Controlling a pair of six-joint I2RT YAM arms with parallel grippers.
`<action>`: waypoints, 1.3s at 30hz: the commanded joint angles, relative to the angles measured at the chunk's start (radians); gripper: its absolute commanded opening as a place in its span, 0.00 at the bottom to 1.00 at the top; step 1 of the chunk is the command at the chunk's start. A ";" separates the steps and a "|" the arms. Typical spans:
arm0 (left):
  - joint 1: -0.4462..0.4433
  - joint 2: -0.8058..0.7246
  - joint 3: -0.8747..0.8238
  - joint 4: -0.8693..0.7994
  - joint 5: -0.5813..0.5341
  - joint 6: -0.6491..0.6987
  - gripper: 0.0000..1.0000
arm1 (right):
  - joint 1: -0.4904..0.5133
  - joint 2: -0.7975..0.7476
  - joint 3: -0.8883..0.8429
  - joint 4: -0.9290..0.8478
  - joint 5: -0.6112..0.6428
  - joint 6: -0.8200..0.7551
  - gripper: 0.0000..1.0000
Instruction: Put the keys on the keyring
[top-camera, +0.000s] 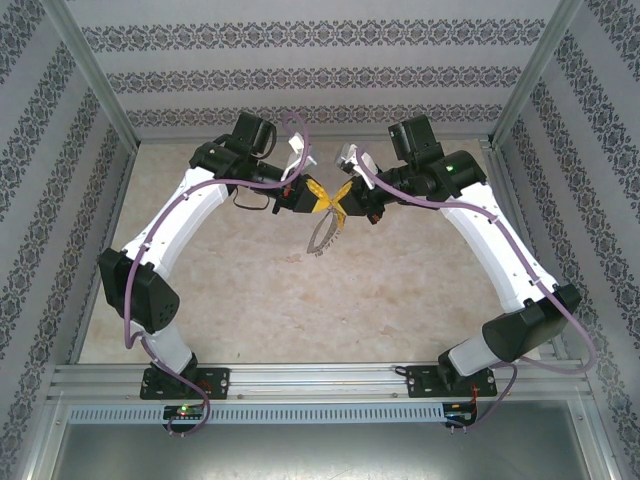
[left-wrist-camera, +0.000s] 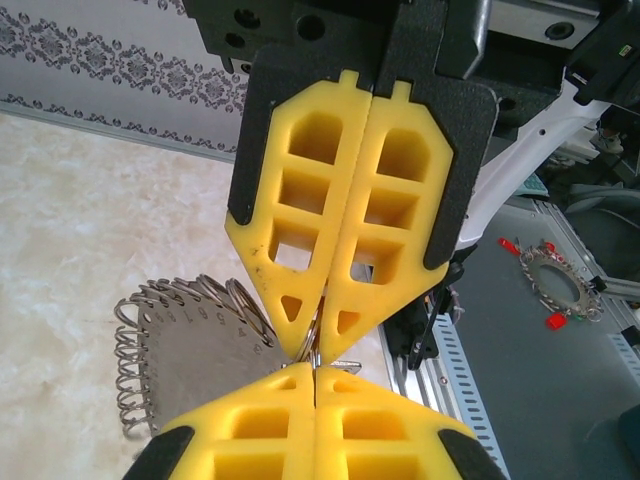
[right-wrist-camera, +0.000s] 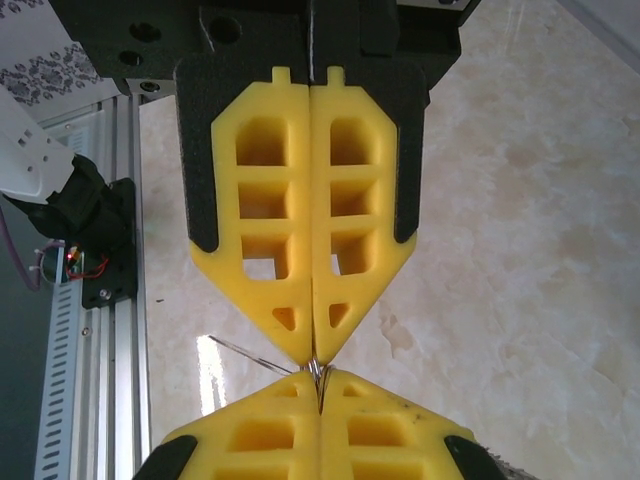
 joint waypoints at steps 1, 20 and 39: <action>-0.025 0.000 -0.018 -0.024 0.051 0.020 0.00 | 0.007 0.007 0.018 0.058 -0.005 -0.001 0.00; -0.029 -0.108 -0.192 0.313 -0.020 -0.146 0.00 | -0.187 -0.266 -0.370 0.614 -0.028 0.502 0.46; -0.027 -0.156 -0.221 0.428 -0.035 -0.222 0.00 | -0.170 -0.354 -0.775 1.073 -0.294 0.705 0.48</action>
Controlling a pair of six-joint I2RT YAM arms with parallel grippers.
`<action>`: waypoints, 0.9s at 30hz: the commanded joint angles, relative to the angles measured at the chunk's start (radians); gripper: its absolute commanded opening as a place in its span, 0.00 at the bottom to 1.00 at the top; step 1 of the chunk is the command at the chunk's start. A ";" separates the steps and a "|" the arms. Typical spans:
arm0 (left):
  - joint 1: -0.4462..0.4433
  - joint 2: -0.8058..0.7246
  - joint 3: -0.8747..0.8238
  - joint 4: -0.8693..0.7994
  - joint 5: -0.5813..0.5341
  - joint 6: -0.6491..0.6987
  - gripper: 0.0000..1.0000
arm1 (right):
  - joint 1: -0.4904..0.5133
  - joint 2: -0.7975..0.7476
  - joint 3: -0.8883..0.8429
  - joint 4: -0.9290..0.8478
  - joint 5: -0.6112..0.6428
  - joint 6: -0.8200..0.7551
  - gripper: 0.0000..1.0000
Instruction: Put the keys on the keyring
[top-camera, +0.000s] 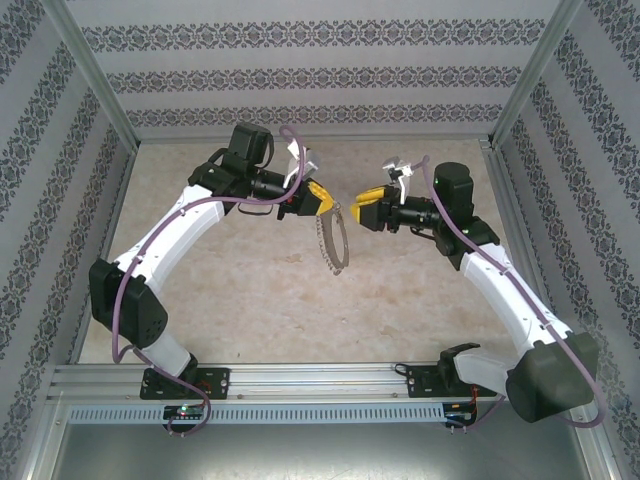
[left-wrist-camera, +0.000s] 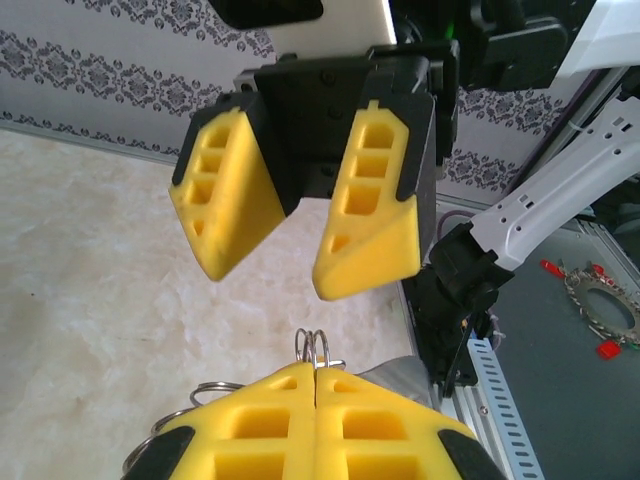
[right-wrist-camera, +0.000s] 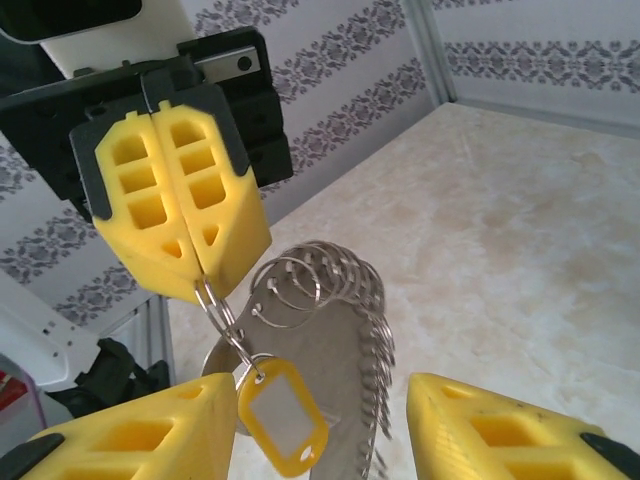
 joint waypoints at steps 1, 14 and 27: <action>-0.006 -0.039 0.002 0.065 0.029 -0.024 0.00 | 0.015 -0.010 -0.018 0.102 -0.084 0.019 0.48; -0.007 -0.039 -0.010 0.105 0.044 -0.066 0.00 | 0.064 0.042 0.006 0.151 -0.104 0.027 0.40; -0.008 -0.043 -0.038 0.197 0.021 -0.135 0.00 | 0.095 0.029 -0.013 0.093 -0.077 -0.009 0.04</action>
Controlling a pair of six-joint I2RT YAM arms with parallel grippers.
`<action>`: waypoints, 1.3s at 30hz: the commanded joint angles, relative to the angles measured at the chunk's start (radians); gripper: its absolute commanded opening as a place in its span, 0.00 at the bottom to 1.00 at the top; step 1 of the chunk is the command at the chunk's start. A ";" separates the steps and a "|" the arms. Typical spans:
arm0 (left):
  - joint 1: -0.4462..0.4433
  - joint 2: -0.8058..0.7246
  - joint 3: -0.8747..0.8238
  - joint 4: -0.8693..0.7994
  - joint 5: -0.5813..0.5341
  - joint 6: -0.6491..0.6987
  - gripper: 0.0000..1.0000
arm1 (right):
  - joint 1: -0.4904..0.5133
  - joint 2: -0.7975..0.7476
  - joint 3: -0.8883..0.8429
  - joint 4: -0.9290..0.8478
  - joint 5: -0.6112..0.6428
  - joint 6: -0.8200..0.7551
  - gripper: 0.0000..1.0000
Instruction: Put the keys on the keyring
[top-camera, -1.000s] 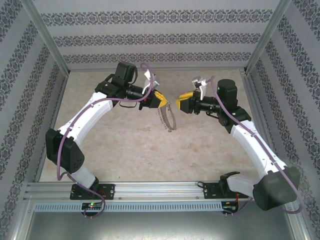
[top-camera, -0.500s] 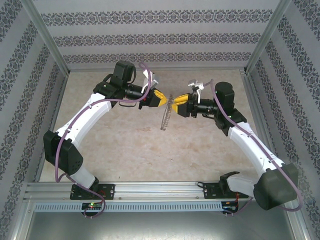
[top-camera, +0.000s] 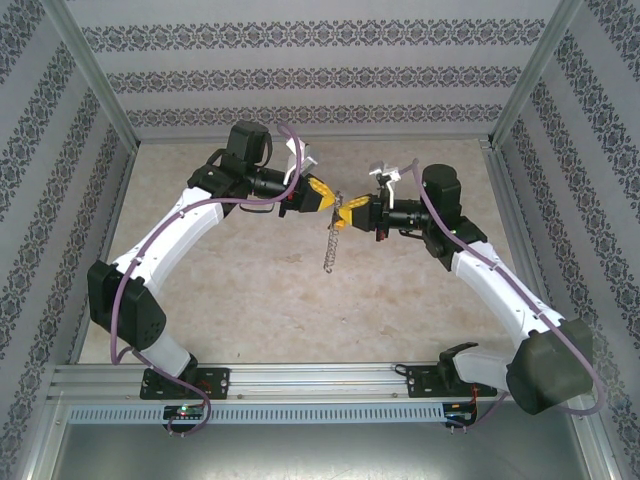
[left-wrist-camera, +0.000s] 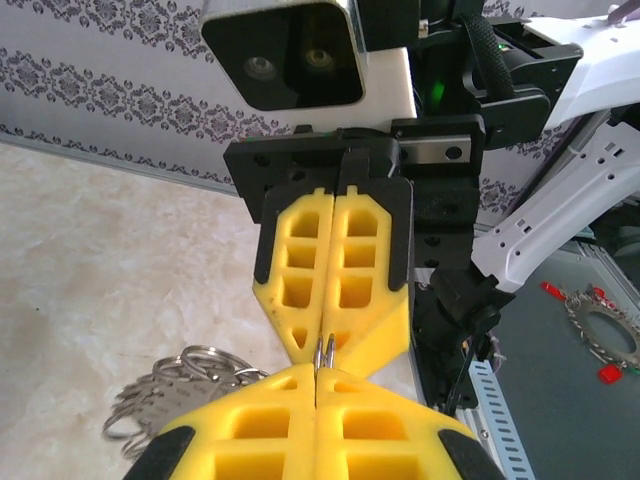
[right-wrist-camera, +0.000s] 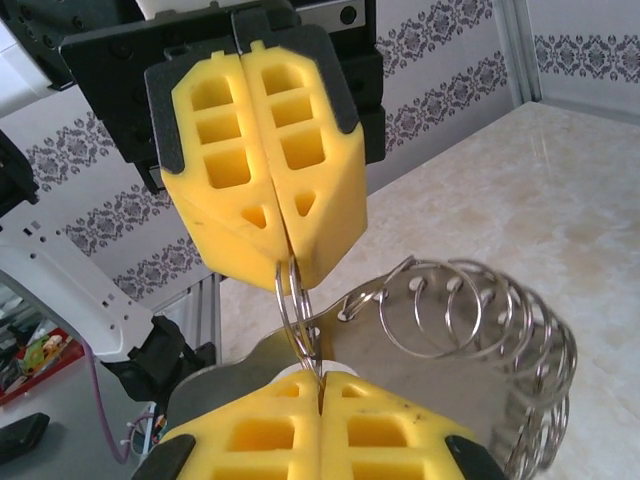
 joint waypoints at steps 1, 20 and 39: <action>-0.009 -0.033 -0.011 0.092 0.019 -0.035 0.00 | 0.029 -0.011 0.001 -0.008 -0.008 -0.029 0.03; -0.012 -0.031 -0.019 0.106 0.026 -0.041 0.00 | -0.084 -0.144 0.052 -0.158 0.002 -0.086 0.40; -0.021 -0.026 -0.006 0.098 0.021 -0.045 0.00 | -0.011 0.025 0.173 -0.092 -0.035 -0.079 0.37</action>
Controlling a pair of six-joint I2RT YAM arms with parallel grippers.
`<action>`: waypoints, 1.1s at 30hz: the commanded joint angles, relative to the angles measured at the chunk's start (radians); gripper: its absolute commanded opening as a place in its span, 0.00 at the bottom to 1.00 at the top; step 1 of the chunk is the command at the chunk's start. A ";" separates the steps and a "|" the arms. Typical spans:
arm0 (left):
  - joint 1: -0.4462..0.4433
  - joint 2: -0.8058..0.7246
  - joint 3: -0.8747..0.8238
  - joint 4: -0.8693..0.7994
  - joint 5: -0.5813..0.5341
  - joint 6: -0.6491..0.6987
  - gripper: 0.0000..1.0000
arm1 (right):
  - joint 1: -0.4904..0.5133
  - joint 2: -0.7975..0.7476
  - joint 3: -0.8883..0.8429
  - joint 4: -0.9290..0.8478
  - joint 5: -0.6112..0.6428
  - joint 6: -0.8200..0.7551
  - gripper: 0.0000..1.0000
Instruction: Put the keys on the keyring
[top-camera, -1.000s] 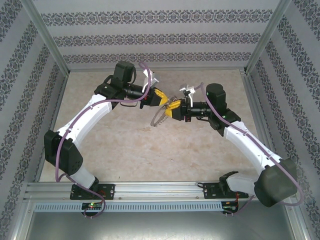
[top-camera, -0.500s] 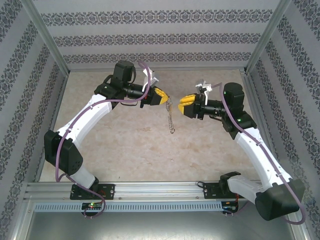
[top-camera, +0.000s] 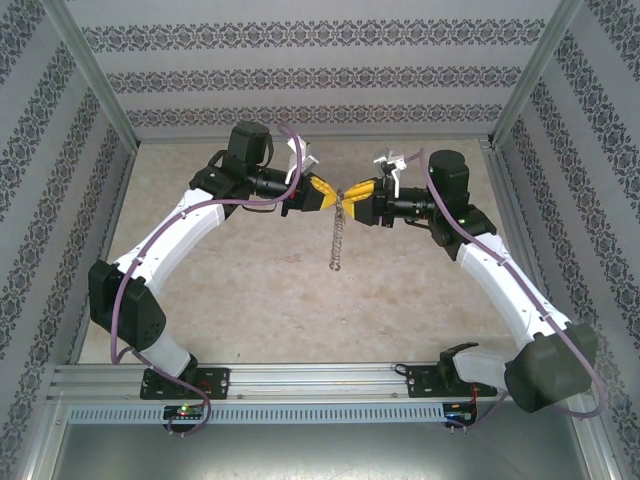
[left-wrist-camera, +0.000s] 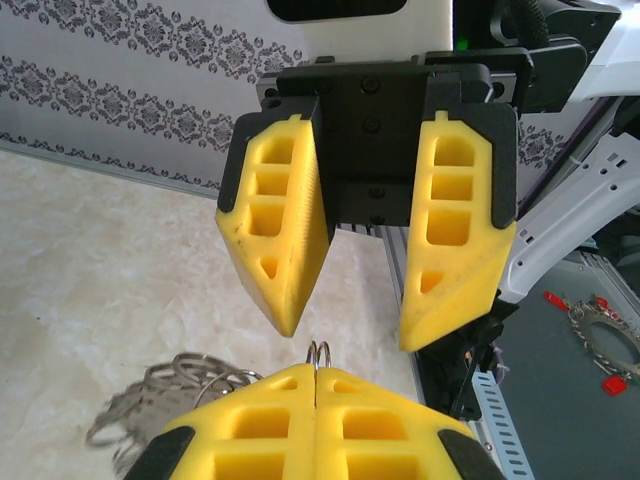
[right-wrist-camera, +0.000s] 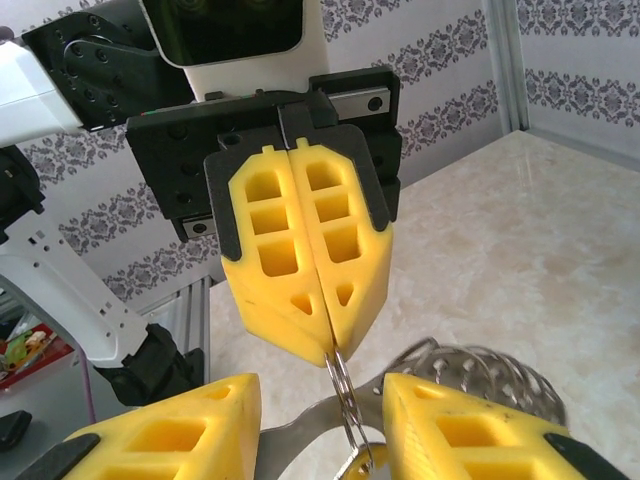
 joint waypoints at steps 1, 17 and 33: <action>-0.011 -0.026 0.010 0.039 0.024 -0.006 0.00 | 0.017 0.011 0.037 0.040 -0.022 -0.002 0.36; -0.014 -0.029 0.013 0.040 0.020 -0.006 0.00 | 0.024 0.024 0.012 0.032 -0.005 -0.012 0.19; -0.019 -0.026 0.005 0.069 -0.002 -0.027 0.00 | 0.024 0.039 0.045 -0.034 -0.004 -0.046 0.00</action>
